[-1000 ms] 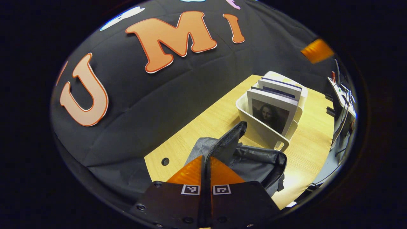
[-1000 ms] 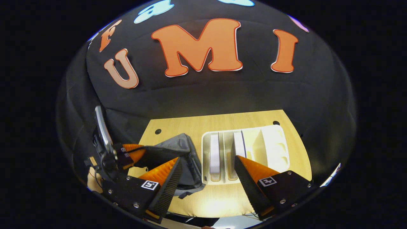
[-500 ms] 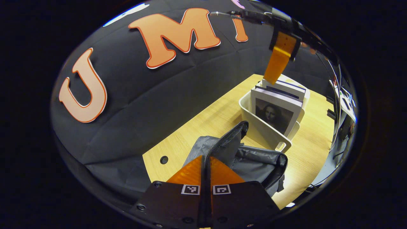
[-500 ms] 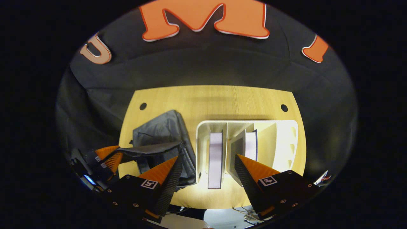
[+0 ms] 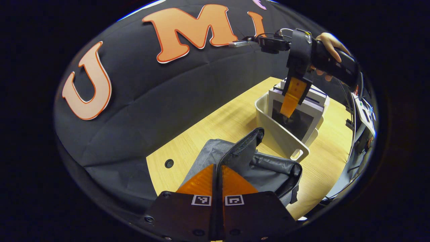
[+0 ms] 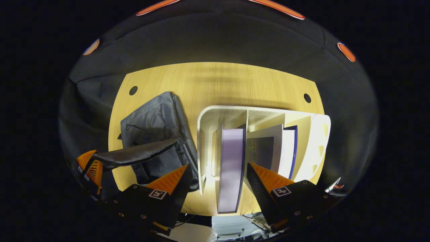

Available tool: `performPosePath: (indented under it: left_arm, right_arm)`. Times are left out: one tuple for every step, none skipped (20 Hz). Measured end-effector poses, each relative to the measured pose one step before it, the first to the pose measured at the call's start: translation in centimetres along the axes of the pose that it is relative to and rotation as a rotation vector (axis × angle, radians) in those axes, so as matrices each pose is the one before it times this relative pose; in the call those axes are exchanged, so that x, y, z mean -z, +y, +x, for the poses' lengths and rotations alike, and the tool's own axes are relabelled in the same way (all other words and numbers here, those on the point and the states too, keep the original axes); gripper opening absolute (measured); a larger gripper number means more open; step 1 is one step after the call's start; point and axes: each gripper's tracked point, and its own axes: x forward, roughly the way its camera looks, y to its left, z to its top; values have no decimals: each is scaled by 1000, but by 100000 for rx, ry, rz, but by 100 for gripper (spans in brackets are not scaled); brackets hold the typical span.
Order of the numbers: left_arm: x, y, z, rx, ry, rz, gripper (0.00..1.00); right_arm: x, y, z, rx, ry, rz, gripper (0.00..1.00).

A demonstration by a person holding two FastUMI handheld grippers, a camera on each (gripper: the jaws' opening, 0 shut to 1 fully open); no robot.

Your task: Open the schoolbag, grab two books from the bookshelf and put them into the schoolbag.

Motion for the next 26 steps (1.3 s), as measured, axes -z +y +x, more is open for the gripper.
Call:
performPosePath:
  left_arm:
    - [103,64,62,166,237,-314,1]
    - [50,101,74,48,182,-113,1]
    - [155,100,183,-164,331,-122,1]
    - [83,37,28,-70,322,-219,1]
    - [151,47,72,262,377,-233,1]
    - [71,-98,127,518,678,-250,0]
    - [161,-81,83,371,449,-144,1]
    - [-23,-33,100,300,323,47,1]
    - [-7,-6,137,246,429,207,0]
    - [-108,-103,9,73,181,256,1]
    - [-104,19,103,262,87,324,1]
    - [-180,34,-48,24,-232,431,1]
    - [-207,-21,37,151,-286,663,1]
    - [-114,53,45,48,-183,640,0]
    - [18,-54,113,127,20,389,1]
    - [-88,-11,6,325,21,79,0]
    - [77,-99,41,529,35,-114,0]
    - [2,-89,3,650,-120,-226,1]
    - [140,-4,52,483,-83,-186,1]
    - [76,-58,109,329,-31,-172,1]
    - [96,61,-25,375,-34,-110,0]
    - [-50,20,-57,389,-250,-72,0]
    - [47,4,55,462,-312,-205,1]
    - [44,-155,114,724,18,-117,1]
    - [115,-35,24,674,-44,26,1]
    - [-92,-84,-25,545,-492,220,0]
  right_arm:
    - [234,24,563,-993,1758,856,96]
    - [111,227,424,-1395,1339,1656,88]
    - [33,-136,449,-279,733,1422,85]
    - [-98,-414,424,614,419,891,80]
    - [-27,-544,509,1252,154,1625,77]
    - [-1,-169,373,-182,874,2136,69]
    - [16,67,342,-1277,432,2437,64]
    - [-50,-185,250,-6,269,1748,46]
    - [-264,-278,-60,14,-1218,548,46]
    - [-73,-220,106,594,-284,-111,40]
    - [-80,-219,-310,822,-397,-256,40]
    - [227,174,-253,-154,345,-427,39]
    - [105,-48,-277,434,-167,-95,39]
    - [119,34,-390,497,-402,-550,38]
    - [22,216,-342,-176,-49,-1341,38]
    - [41,173,-591,11,-577,-189,38]
    - [-120,157,-667,-147,-715,-284,38]
    - [-218,89,-702,267,-1213,-351,38]
    - [-294,47,-916,847,-1217,-647,38]
    - [-356,-23,-904,1187,-1273,-731,38]
    - [-349,-13,-1047,1441,-1693,-677,37]
    - [-370,-73,-1164,1609,-2143,-278,37]
    - [-286,33,-1231,794,-1810,-648,37]
    - [-191,95,-1272,442,-1658,-108,37]
    - [-223,-55,-1320,709,-1507,335,37]
    - [-255,-91,-1477,1121,-1546,9,37]
